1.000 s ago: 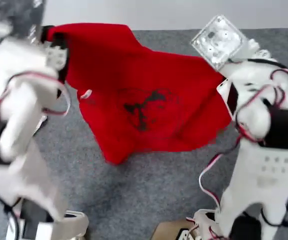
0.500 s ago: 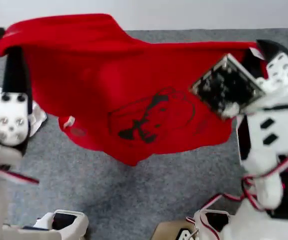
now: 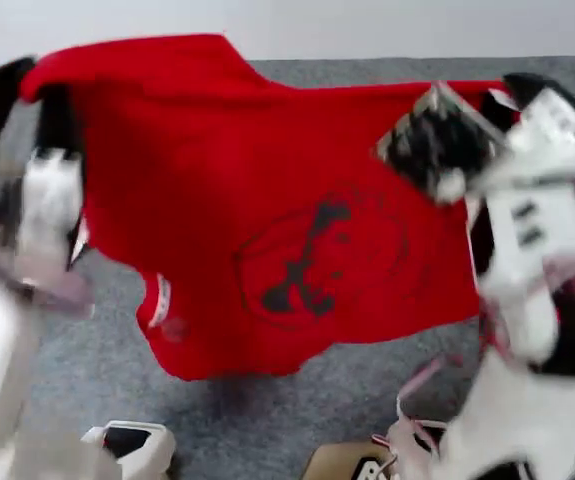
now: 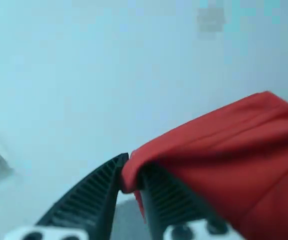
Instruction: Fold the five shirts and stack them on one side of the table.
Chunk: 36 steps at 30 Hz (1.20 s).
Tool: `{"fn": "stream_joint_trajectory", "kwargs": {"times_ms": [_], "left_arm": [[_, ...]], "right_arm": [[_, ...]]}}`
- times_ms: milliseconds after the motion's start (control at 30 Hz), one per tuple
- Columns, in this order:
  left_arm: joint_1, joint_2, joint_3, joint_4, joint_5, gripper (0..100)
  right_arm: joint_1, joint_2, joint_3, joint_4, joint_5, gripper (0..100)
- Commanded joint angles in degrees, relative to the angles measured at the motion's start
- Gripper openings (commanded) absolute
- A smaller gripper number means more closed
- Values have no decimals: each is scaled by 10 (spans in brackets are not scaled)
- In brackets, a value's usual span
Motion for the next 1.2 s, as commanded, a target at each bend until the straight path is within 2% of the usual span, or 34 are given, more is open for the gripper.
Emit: {"fn": "stream_joint_trajectory", "kwargs": {"times_ms": [0, 233, 300, 400, 567, 633, 800, 867, 1000, 1167], "left_arm": [[-33, 49, 61, -93, -4, 5], [-53, 127, 77, -314, -4, 5], [-52, 127, 57, -344, -6, 5], [-49, 127, -11, -343, -6, 5], [-48, 127, -102, -277, -6, 5], [-48, 127, -107, -202, -6, 5], [-48, 142, -91, 41, -7, 5], [-48, 150, -65, 117, -28, 5], [-77, 134, 48, 116, -68, 5], [-77, 88, 195, 116, -136, 5]], "right_arm": [[12, 65, -3, -46, -11, 10], [12, 152, -6, -227, -21, 9], [12, 153, -6, -271, -21, 9], [17, 143, -7, -305, -20, 9], [30, 106, -4, -286, -18, 9], [30, 100, -4, -228, -15, 9], [3, 102, 12, -22, 63, 10], [-7, 99, 31, 48, 74, 10], [-15, 95, 61, 138, 74, 10], [-15, 95, 63, 195, 75, 10]]}}
